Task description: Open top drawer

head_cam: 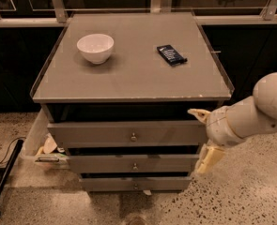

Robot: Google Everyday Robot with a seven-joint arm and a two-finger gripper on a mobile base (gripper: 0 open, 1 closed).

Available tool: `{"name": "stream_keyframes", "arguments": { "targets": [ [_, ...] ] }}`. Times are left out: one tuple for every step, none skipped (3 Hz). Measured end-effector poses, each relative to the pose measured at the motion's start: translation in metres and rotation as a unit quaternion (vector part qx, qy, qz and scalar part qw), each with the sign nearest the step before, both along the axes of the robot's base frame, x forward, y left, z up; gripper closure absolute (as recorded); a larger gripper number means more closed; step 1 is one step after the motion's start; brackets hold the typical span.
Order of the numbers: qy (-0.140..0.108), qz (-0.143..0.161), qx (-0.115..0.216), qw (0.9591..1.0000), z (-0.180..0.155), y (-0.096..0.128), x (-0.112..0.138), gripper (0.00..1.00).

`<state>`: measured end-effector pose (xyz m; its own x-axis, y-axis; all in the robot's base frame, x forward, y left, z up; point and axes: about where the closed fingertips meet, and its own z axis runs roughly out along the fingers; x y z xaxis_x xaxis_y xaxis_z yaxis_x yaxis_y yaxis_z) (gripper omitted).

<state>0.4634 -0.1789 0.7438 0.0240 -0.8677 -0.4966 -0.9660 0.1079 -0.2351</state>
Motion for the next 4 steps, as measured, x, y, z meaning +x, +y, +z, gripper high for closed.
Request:
{"name": "stream_keyframes", "arguments": {
  "targets": [
    [-0.014, 0.000, 0.000, 0.9999, -0.029, 0.008, 0.019, 0.00],
    [-0.034, -0.004, -0.001, 0.9994, -0.047, 0.009, 0.039, 0.00],
    [-0.049, -0.014, 0.002, 0.9987, -0.060, 0.005, 0.059, 0.00],
    [-0.054, -0.021, 0.014, 0.9982, -0.074, 0.004, 0.077, 0.00]
  ]
}}
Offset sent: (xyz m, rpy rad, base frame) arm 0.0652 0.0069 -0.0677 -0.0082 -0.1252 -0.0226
